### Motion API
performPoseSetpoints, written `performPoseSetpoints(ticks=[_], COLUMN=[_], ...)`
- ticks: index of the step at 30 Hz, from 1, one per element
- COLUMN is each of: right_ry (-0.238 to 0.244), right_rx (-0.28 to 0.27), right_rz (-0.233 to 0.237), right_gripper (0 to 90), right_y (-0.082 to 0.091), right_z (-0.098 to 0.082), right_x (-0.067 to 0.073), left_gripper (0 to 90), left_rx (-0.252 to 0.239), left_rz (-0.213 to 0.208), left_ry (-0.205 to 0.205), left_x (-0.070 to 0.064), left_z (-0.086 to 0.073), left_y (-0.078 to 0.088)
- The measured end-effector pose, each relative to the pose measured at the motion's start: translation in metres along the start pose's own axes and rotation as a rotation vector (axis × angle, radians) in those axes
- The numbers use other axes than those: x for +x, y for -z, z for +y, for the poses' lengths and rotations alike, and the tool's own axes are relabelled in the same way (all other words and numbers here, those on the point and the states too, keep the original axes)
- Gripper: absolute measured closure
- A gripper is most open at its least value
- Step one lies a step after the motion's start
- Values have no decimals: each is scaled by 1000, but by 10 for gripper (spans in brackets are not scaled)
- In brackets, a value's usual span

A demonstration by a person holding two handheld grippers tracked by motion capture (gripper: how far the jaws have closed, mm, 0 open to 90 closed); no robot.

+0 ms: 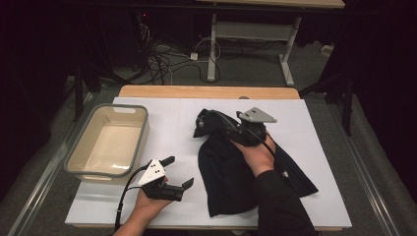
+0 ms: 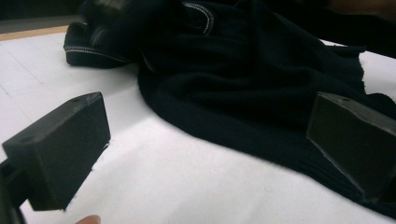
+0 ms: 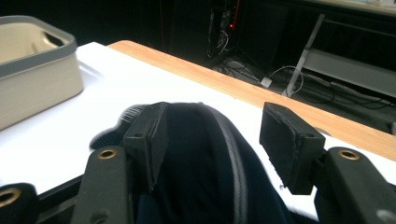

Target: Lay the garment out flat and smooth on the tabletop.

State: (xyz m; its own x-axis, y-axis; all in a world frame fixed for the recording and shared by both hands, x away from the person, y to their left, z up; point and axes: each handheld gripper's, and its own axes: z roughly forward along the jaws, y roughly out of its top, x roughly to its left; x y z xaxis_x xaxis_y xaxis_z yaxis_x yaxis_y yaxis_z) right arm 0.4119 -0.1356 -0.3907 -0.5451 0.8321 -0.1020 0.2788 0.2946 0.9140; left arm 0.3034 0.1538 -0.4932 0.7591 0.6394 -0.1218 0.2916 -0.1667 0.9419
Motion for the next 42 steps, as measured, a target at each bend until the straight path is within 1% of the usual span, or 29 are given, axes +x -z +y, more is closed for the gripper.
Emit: performPoseSetpoints(ticks=[1, 2, 3, 4, 6, 9, 10, 11, 12, 13, 14, 15, 16, 19, 20, 23, 27, 28, 29, 30, 32, 33, 34, 35, 36, 37, 38, 39, 42], right_ry=[0, 0, 0, 2, 0, -21, -32, -32, -44, -44, -56, -56, -68, -75, -86, -108, -98, -96, -96, -102, -99, -99, -96, -96, -99, -99, -99, -99, -95], right_rx=[0, -2, -2, 5, 5, 14, 22, 22, 27, 27, 39, 39, 46, 57, 52, 37, 54, 61, 61, 56, 54, 54, 53, 53, 52, 52, 51, 51, 52], right_rz=[0, 1, 1, -3, -6, -5, -7, -7, 0, 0, 2, 2, 2, 1, 6, 22, 35, 32, 32, 35, 35, 35, 33, 33, 36, 36, 35, 35, 34], right_gripper=[426, 426, 426, 426, 426, 416, 401, 401, 394, 394, 387, 387, 386, 381, 378, 364, 354, 344, 344, 338, 337, 337, 338, 338, 338, 338, 338, 338, 337], right_y=[0, 21, 21, 40, 46, 74, 88, 88, 100, 100, 110, 110, 119, 126, 134, 143, 145, 145, 145, 145, 145, 145, 145, 145, 145, 145, 145, 145, 145], right_z=[0, -8, -8, -21, -26, -53, -70, -70, -87, -87, -102, -102, -116, -126, -136, -147, -154, -156, -156, -157, -156, -156, -156, -156, -155, -155, -155, -155, -155], right_x=[0, -2, -2, -5, -6, -11, -13, -13, -15, -15, -17, -17, -19, -21, -23, -25, -27, -28, -28, -30, -30, -30, -29, -29, -29, -29, -29, -29, -29], left_gripper=[0, 0, 0, 0, 0, 0, 0, 0, 0, 0, 0, 0, 0, 0, 0, 0, 0, 0, 0, 0, 99, 100, 100, 99, 99, 99, 99, 101, 114], left_rx=[0, 1, 1, 3, 3, 4, 4, 4, 5, 5, 5, 5, 5, 6, 6, 6, 10, 35, 35, 78, 95, 95, 150, 150, 205, 205, 253, 253, 328], left_rz=[0, 2, 3, 7, 9, 15, 16, 16, 15, 15, 13, 13, 12, 11, 11, 11, 19, 40, 40, 75, 83, 83, 68, 68, 76, 76, 67, 67, 62], left_ry=[0, 0, 0, -3, -3, -2, -1, -1, -1, -1, -1, -1, 0, 2, 2, 3, 15, 41, 41, 43, 56, 56, 67, 67, 56, 56, 65, 65, 107], left_x=[0, 0, 0, 0, -1, -1, -1, -1, -1, -1, -1, -1, -1, 0, 0, 0, 0, 2, 2, 3, 6, 6, 8, 8, 8, 8, 10, 10, 13], left_z=[0, 0, 0, 0, 0, 0, 0, 0, 0, 0, 0, 0, 0, 0, 0, 0, 1, 3, 3, 7, 12, 12, 19, 19, 25, 25, 29, 29, 33], left_y=[0, 0, 0, 0, 0, -1, -1, -1, -1, -1, -1, -1, -1, -1, -1, -1, -1, -3, -3, -8, -13, -13, -24, -24, -38, -38, -53, -53, -75])
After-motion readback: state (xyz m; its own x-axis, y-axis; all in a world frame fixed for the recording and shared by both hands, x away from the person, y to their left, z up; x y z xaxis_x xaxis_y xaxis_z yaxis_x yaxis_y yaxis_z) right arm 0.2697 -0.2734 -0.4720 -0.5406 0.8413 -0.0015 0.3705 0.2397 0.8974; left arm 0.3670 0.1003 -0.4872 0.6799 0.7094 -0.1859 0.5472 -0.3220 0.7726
